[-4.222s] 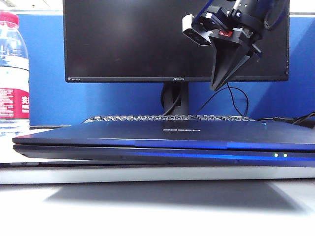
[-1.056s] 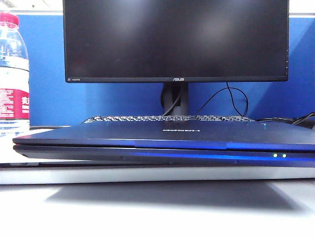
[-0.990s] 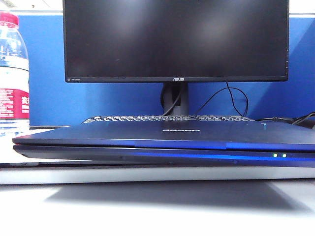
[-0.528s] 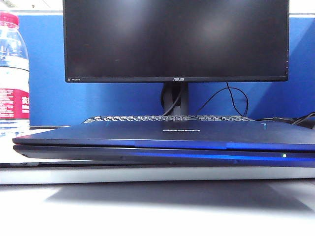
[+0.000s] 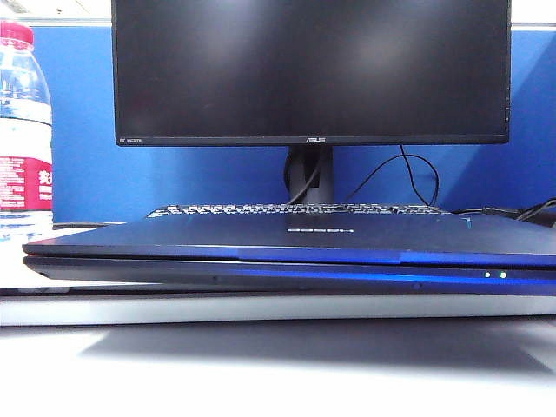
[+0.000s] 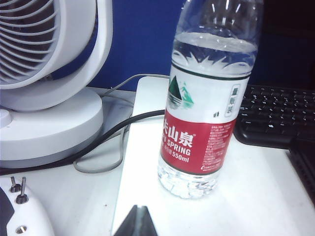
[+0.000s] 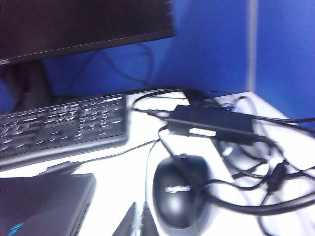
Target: Close the lid of the black laptop.
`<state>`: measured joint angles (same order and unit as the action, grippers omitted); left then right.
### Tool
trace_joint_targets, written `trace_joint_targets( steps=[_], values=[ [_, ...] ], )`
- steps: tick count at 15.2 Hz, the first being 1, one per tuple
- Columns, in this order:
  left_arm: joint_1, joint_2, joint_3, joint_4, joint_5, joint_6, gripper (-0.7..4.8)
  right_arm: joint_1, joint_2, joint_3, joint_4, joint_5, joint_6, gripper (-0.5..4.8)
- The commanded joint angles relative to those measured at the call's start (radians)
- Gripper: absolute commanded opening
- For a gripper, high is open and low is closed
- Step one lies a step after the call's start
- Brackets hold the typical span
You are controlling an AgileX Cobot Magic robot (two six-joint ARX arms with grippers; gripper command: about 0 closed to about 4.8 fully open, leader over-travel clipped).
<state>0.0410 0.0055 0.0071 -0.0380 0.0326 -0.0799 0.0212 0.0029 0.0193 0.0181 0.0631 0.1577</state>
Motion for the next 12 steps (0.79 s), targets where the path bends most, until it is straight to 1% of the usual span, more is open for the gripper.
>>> trace_joint_targets(
  steps=[1,3,6,12],
  values=[
    [0.0,-0.002,0.0,0.01,-0.003,0.0,-0.03,0.031,-0.002,-0.015,0.021,-0.002,-0.027,-0.06],
    [0.0,-0.002,0.0,0.01,-0.003,0.0,-0.03,0.032,-0.002,-0.019,0.014,-0.002,-0.031,-0.06],
    [0.0,-0.002,0.0,0.01,-0.003,0.0,-0.03,0.044,-0.002,-0.019,0.037,0.004,-0.109,-0.06],
    [0.0,-0.002,0.0,0.01,-0.003,0.0,-0.03,0.059,-0.002,-0.019,0.039,0.005,-0.109,-0.06]
  ],
)
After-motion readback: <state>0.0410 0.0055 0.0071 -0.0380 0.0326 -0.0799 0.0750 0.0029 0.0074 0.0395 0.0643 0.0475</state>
